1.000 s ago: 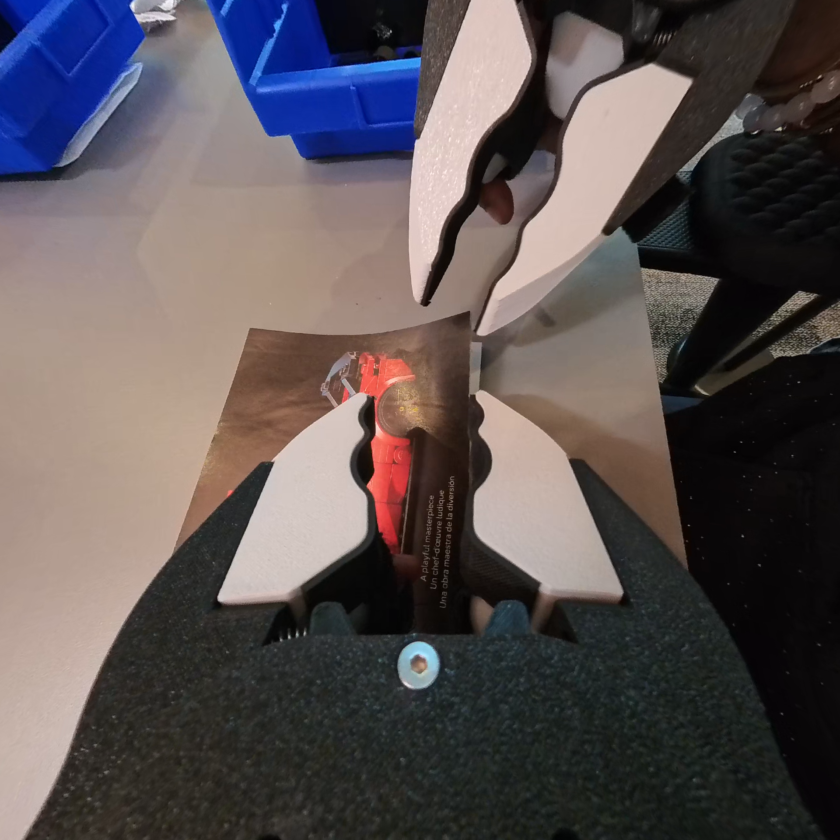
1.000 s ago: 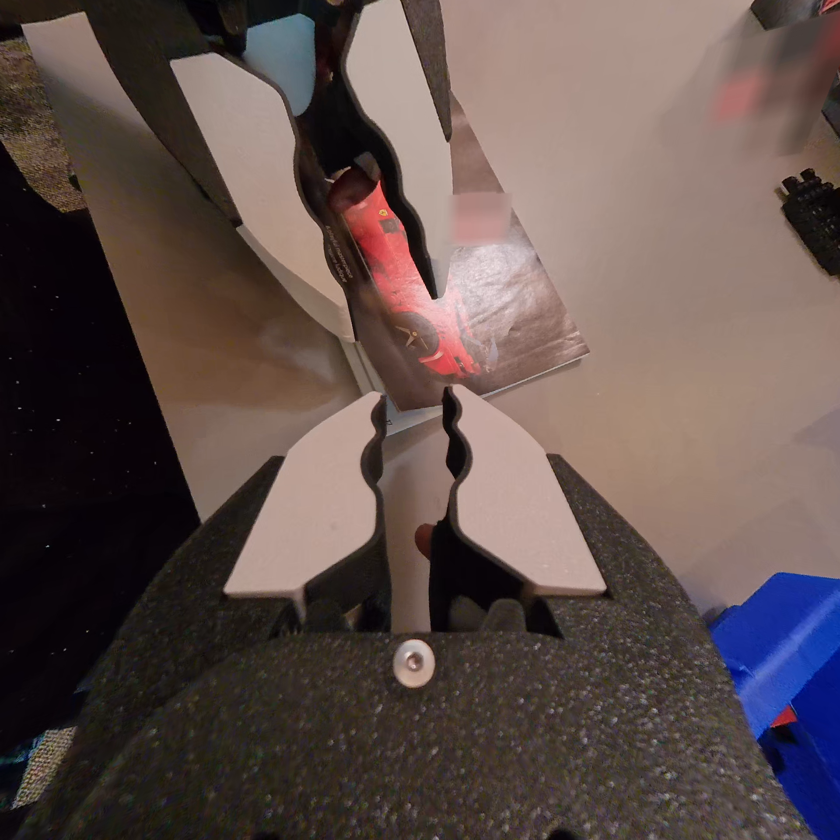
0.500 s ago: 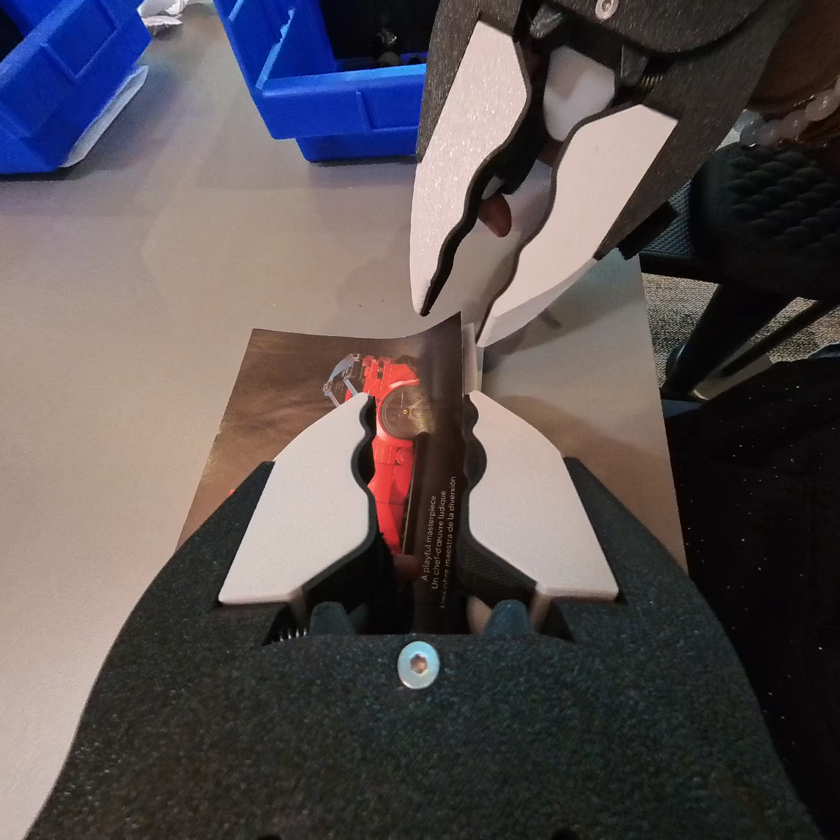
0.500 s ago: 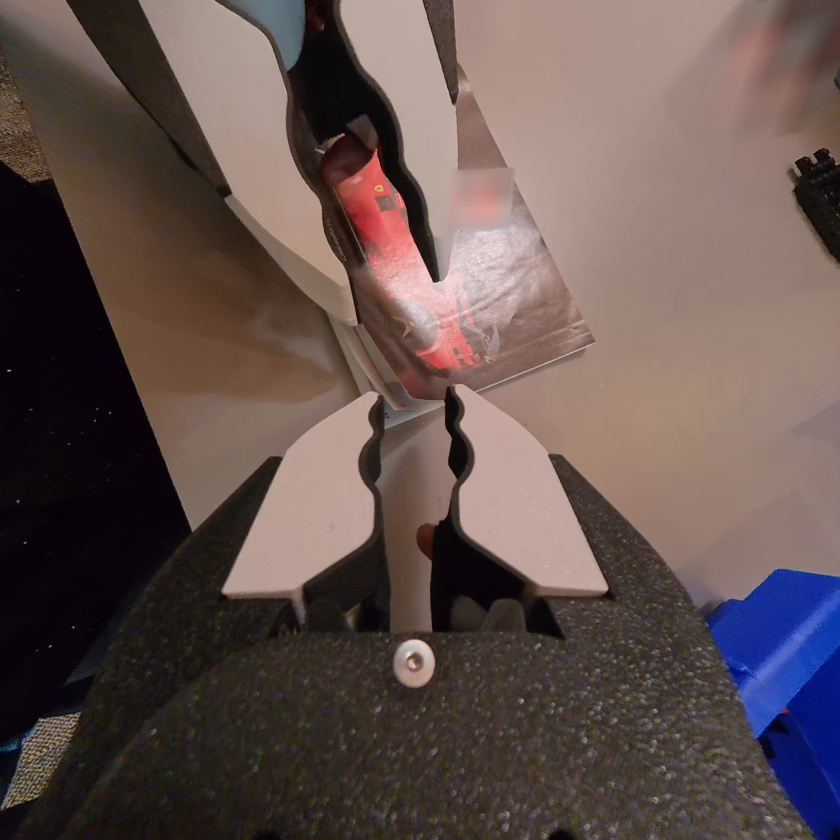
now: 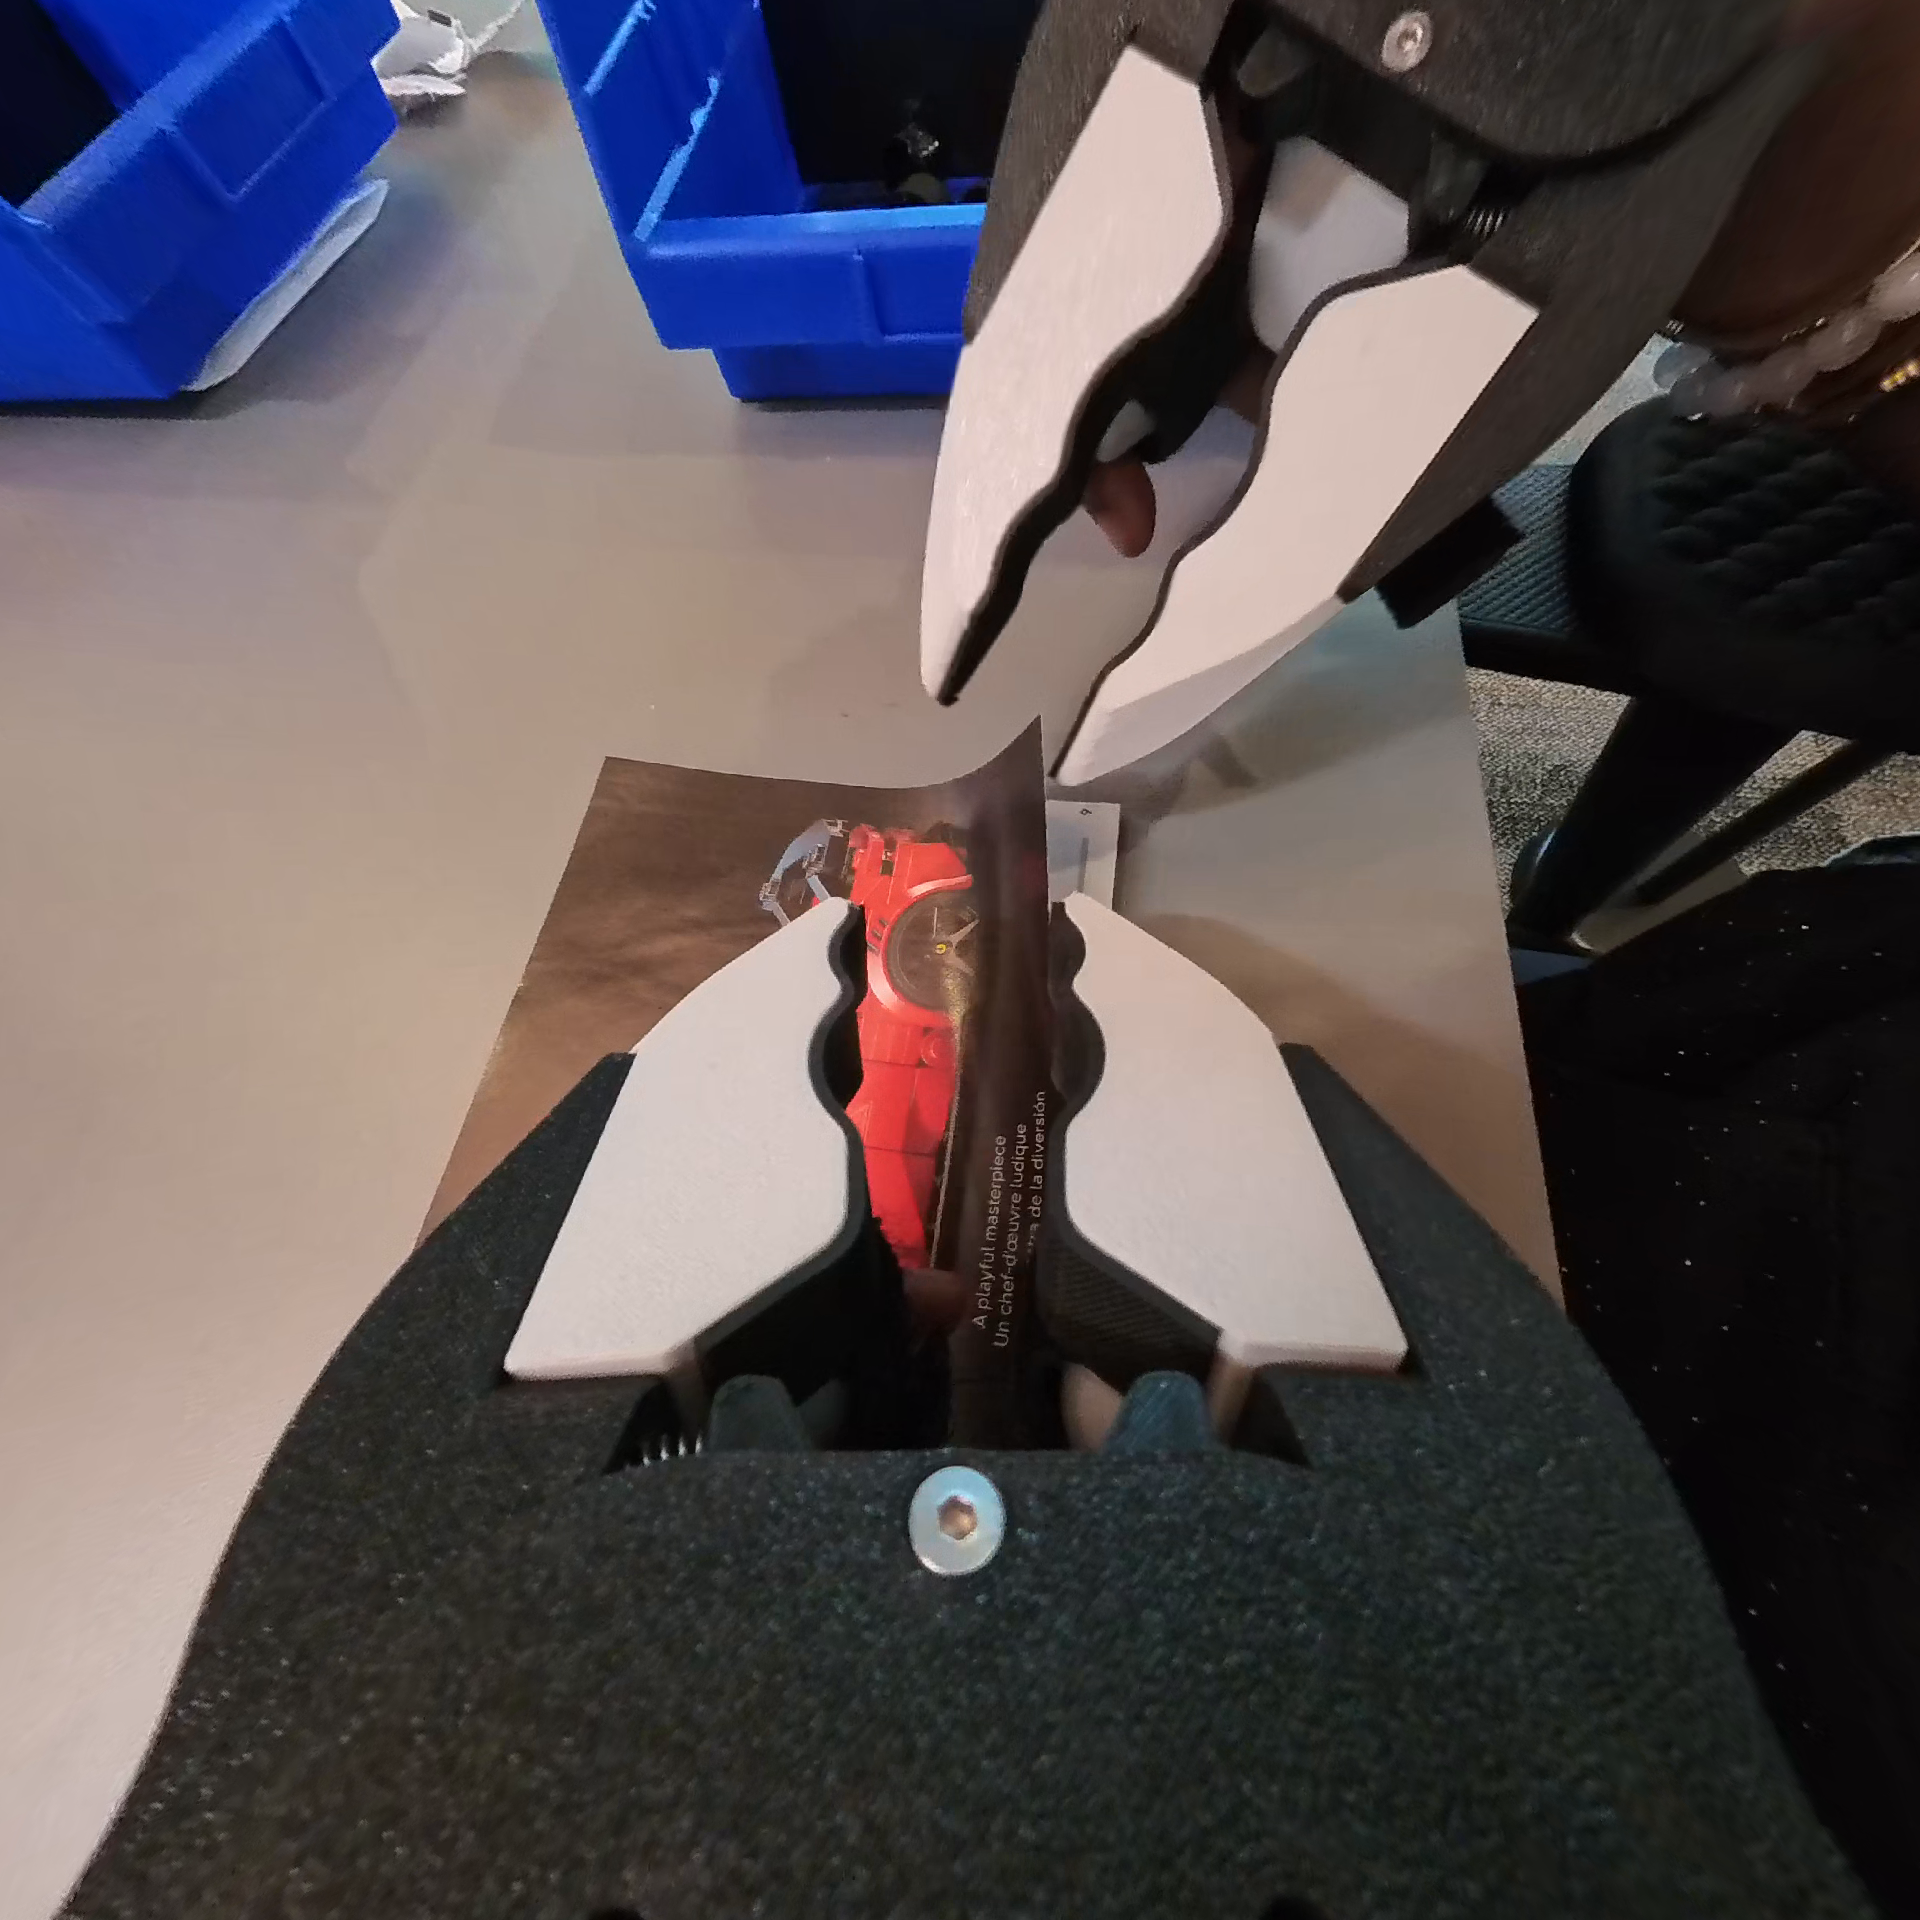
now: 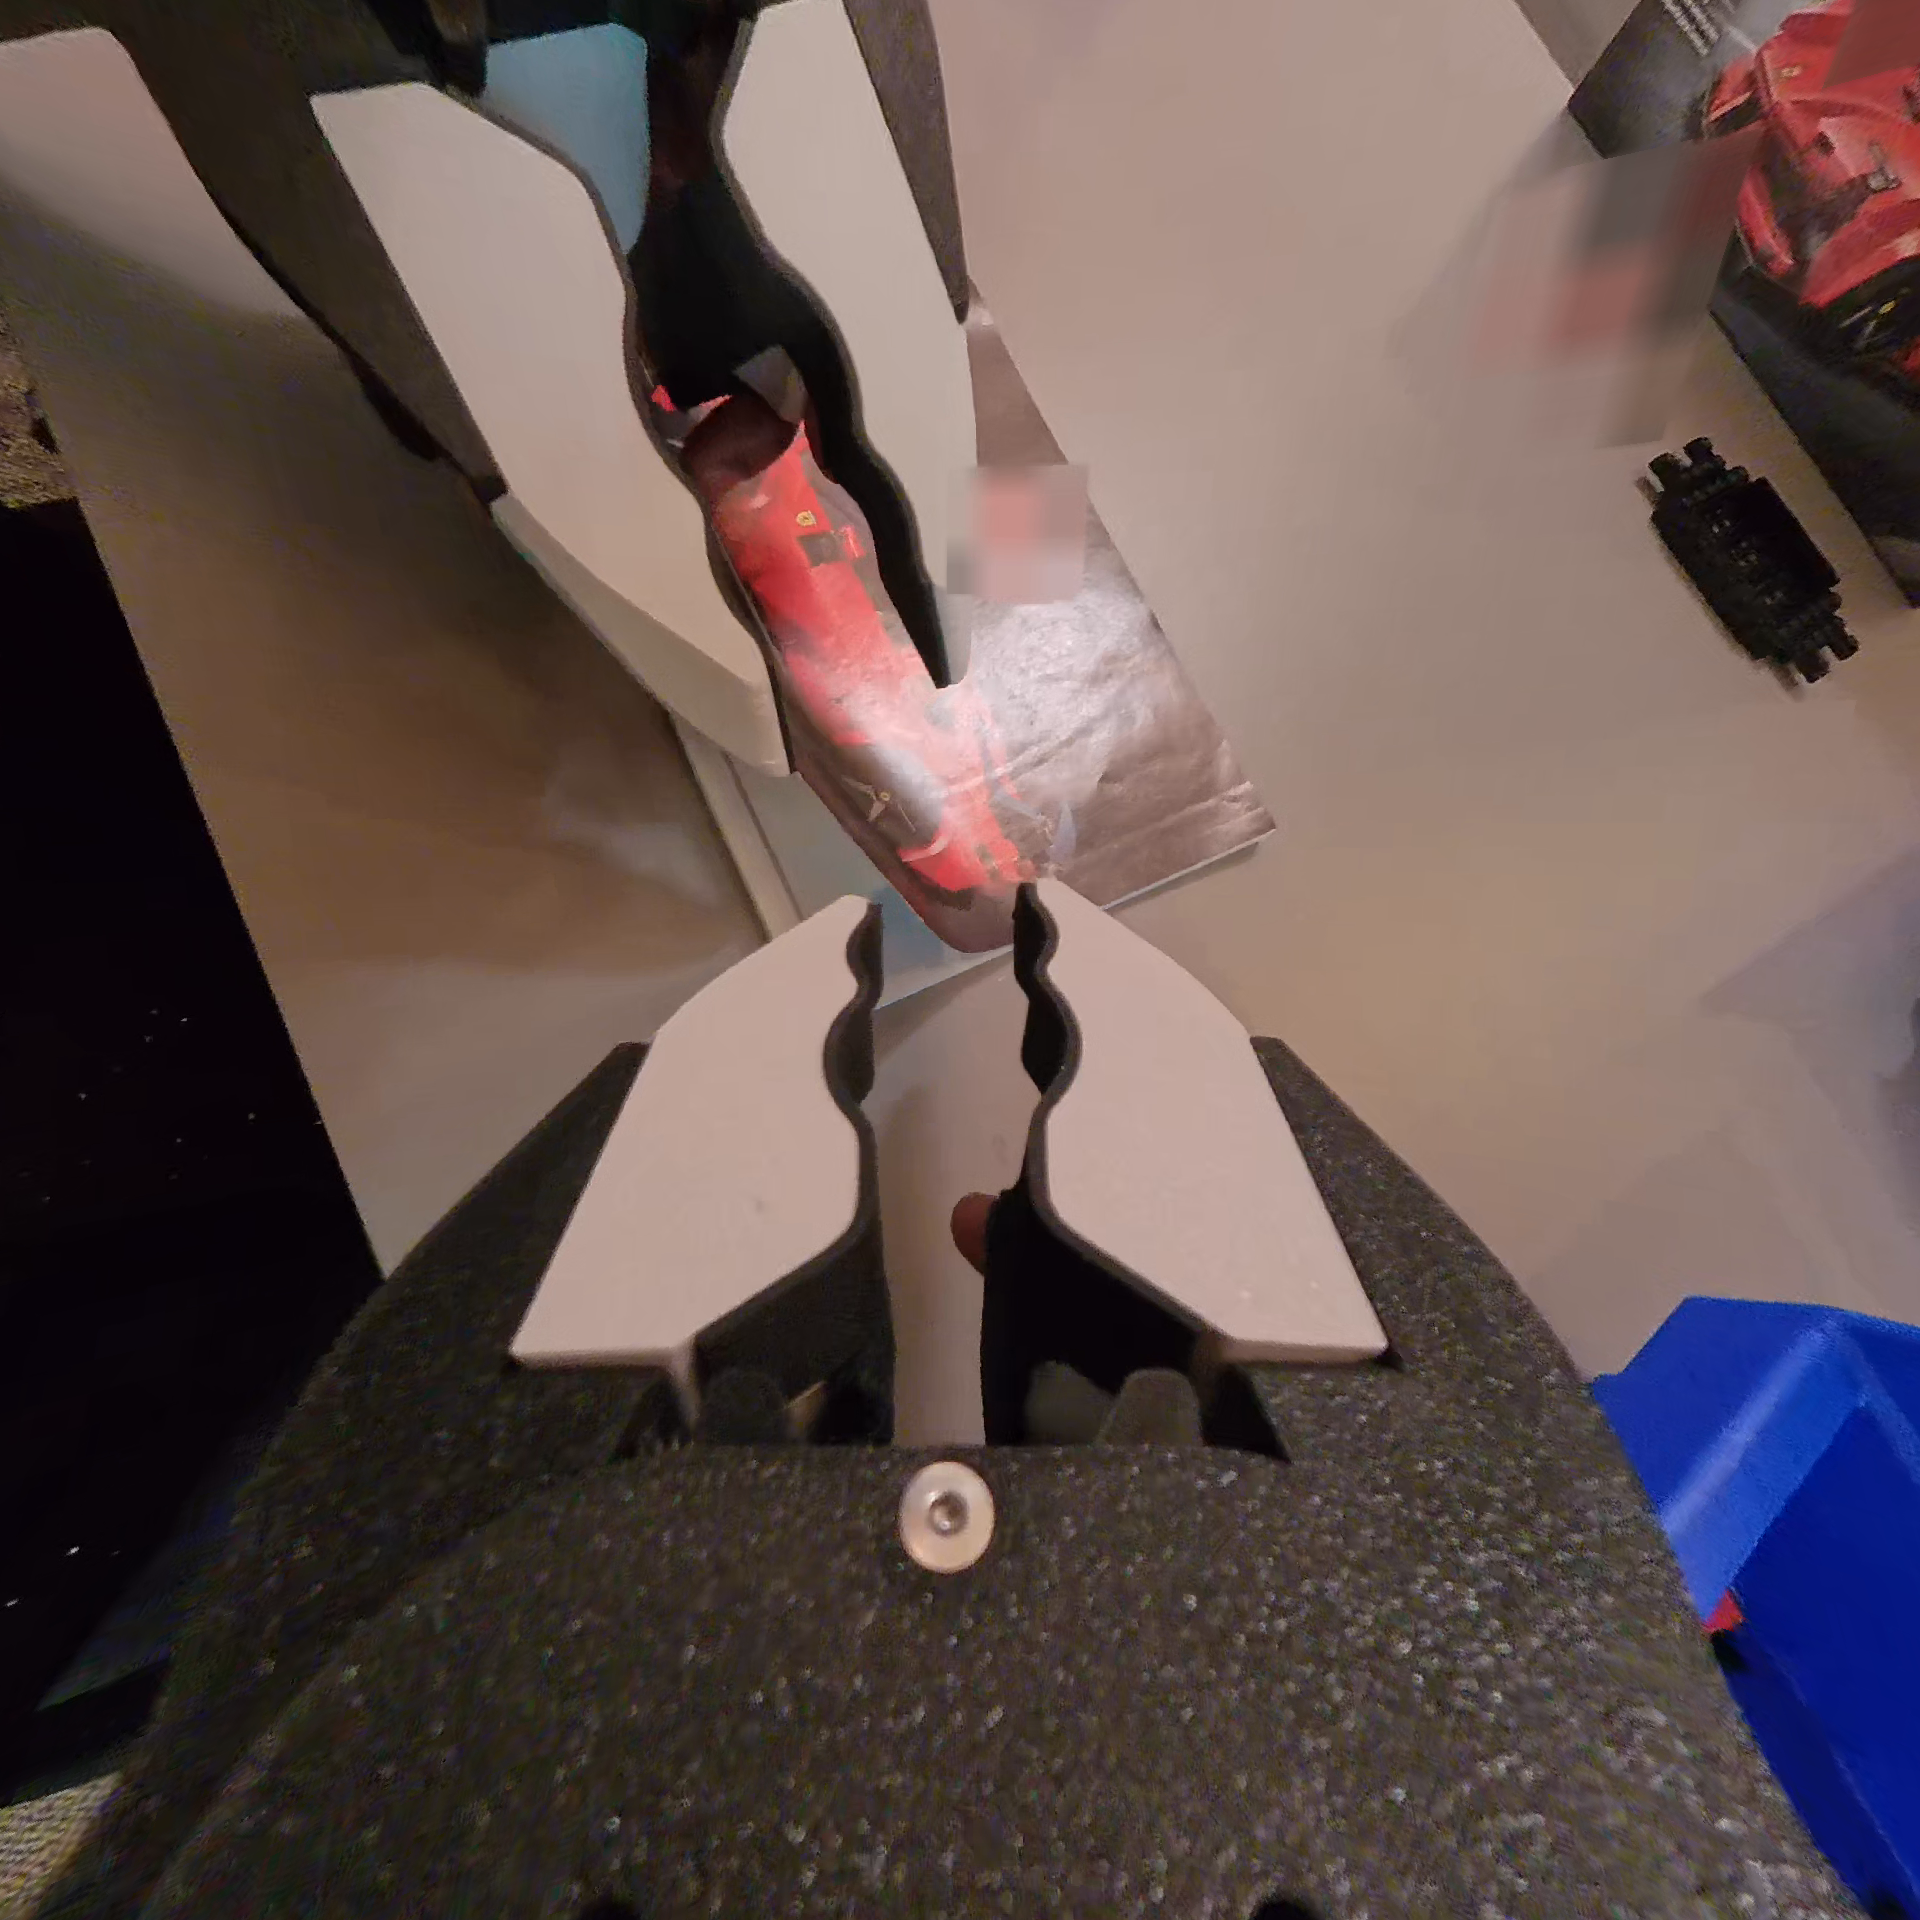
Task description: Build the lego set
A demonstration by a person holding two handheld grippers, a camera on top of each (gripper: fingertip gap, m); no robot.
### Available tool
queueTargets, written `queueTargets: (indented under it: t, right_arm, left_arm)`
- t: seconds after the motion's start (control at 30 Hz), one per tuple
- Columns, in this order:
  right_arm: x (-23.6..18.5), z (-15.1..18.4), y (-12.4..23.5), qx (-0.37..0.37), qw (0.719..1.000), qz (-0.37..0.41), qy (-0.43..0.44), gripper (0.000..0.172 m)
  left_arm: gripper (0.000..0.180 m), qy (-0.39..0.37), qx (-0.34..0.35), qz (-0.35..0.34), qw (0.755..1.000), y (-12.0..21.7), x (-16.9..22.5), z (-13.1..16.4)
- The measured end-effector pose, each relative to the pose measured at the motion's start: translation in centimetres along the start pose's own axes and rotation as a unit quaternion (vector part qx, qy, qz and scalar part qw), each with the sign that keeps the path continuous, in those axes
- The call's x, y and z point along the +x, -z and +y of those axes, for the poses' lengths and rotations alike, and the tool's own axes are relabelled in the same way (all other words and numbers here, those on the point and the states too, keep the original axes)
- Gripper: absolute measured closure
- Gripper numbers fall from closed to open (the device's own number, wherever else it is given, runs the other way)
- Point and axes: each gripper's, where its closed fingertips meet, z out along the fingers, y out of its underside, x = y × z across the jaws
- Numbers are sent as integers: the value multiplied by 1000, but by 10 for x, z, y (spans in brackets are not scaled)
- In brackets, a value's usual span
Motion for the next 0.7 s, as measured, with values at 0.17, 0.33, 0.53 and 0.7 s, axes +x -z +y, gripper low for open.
queueTargets:
  t: [0.17, 0.33, 0.53, 0.7]
  right_arm:
    - [-4, -7, -4, 30, 999, 6, 44, 167]
    - [-3, -12, -5, 44, 998, 7, 42, 171]
    - [-13, -8, 4, 37, 994, -7, 101, 171]
    - [-20, 3, 6, 20, 976, 53, 211, 171]
  left_arm:
    - [149, -1, 0, 1, 1000, 0, 0, 0]
    - [149, -3, 2, -2, 1000, 2, 0, -1]
    - [137, -60, -54, -19, 997, 3, 8, 12]
    - [133, -74, -48, -63, 994, 22, 6, 11]
